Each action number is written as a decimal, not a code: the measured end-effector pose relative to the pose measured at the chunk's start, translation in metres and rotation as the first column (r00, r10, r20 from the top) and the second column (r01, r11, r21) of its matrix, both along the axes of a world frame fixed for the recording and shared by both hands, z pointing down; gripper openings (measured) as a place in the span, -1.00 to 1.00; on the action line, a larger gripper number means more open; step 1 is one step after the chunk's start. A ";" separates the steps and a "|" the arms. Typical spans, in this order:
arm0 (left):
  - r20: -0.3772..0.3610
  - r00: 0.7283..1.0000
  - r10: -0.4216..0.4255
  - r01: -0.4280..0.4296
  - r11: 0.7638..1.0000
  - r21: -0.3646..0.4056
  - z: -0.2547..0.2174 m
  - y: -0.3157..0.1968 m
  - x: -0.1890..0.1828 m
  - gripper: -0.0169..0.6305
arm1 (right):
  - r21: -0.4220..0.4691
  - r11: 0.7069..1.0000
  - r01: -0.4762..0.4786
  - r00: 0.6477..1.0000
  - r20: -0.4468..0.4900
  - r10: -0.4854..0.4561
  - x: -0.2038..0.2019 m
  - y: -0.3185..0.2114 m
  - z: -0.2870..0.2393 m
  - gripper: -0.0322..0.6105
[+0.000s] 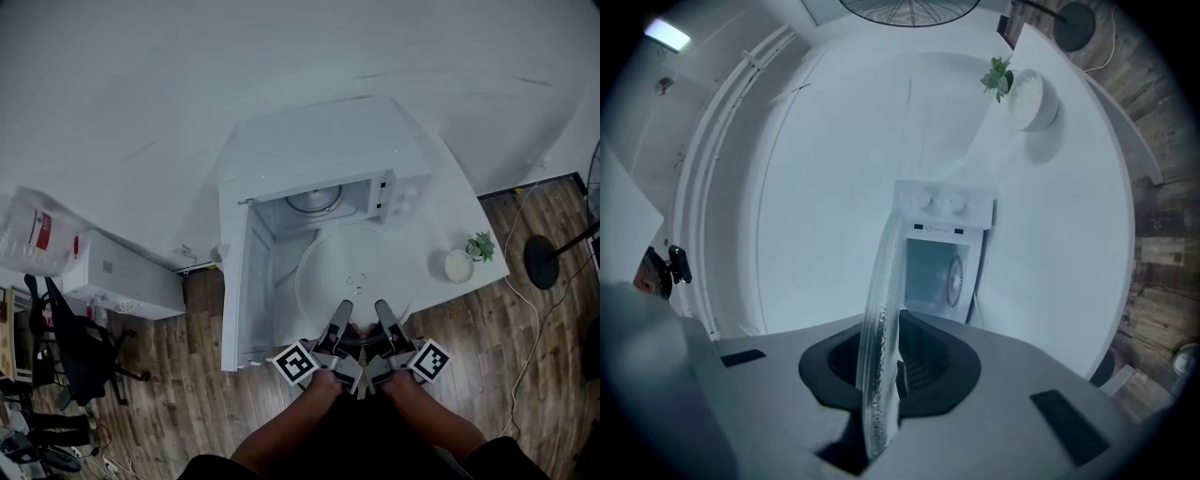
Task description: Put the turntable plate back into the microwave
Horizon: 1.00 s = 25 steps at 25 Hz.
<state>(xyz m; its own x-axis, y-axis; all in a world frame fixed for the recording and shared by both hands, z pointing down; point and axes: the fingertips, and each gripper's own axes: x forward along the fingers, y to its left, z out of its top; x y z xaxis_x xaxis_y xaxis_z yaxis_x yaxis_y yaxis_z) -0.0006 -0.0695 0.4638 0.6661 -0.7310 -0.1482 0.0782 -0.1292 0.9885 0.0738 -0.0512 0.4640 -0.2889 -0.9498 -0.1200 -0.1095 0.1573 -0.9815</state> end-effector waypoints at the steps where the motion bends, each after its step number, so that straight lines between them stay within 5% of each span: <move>1: 0.006 1.000 0.000 0.000 1.000 0.001 0.000 -0.006 0.001 -0.82 | -0.002 1.000 0.001 1.000 0.003 -0.001 0.001 -0.006 0.001 -0.74; 14: 0.036 0.989 -0.143 0.144 0.989 -0.024 0.012 -0.085 0.000 -0.82 | -0.044 0.988 0.148 0.988 0.039 -0.146 0.000 -0.097 0.014 -0.75; 25: 0.057 0.951 -0.302 0.304 0.952 -0.020 0.024 -0.137 -0.010 -0.82 | -0.070 0.948 0.311 0.950 0.052 -0.308 -0.009 -0.160 0.028 -0.76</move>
<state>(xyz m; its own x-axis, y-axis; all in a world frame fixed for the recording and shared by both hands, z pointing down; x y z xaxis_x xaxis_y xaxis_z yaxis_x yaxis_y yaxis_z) -0.0103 -0.2064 0.4882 0.4189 -0.9031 -0.0948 -0.0127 -0.1102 0.9938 0.0651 -0.2116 0.4923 -0.5666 -0.8212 -0.0679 -0.0278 0.1014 -0.9945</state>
